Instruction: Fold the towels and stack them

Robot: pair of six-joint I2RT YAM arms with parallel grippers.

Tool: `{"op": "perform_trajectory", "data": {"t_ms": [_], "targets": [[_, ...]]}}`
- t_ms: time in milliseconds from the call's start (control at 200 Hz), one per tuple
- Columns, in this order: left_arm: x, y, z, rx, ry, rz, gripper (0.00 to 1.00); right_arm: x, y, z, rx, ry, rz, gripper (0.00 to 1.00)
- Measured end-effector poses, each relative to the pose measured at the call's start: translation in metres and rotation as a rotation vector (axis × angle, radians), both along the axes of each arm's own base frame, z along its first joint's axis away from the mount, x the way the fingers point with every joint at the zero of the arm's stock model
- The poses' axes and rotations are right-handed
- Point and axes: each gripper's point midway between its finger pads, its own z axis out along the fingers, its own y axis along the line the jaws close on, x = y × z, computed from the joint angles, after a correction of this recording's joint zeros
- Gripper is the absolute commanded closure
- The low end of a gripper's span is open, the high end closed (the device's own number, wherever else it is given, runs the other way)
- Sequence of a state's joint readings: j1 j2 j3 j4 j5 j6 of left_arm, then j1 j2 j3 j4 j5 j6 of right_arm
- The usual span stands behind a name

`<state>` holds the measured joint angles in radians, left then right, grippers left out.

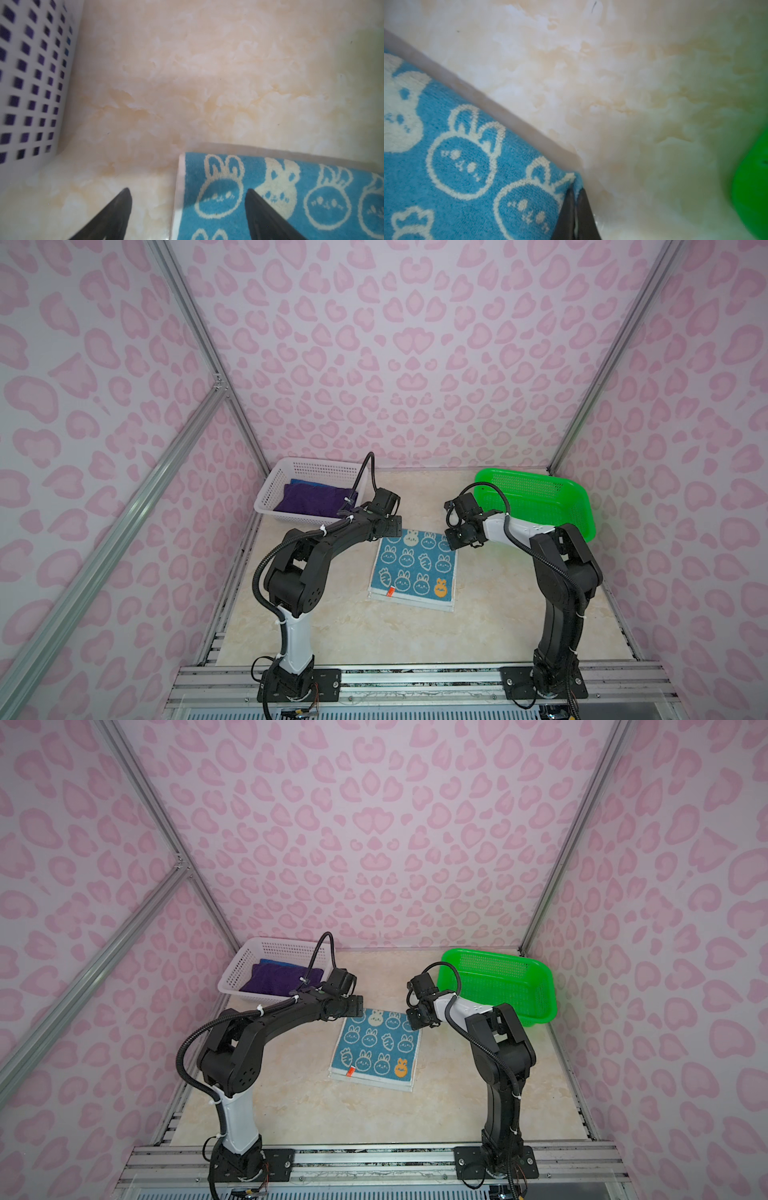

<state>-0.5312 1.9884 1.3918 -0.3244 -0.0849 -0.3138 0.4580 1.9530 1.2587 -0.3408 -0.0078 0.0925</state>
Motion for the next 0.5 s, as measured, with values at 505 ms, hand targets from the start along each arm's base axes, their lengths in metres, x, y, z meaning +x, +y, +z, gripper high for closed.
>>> {"op": "perform_trajectory", "data": {"t_ms": [505], "targets": [[0.021, -0.007, -0.041, 0.046, 0.06, 0.011, 0.53, 0.002, 0.005, 0.005, 0.018, -0.011, 0.014, 1.0]]}}
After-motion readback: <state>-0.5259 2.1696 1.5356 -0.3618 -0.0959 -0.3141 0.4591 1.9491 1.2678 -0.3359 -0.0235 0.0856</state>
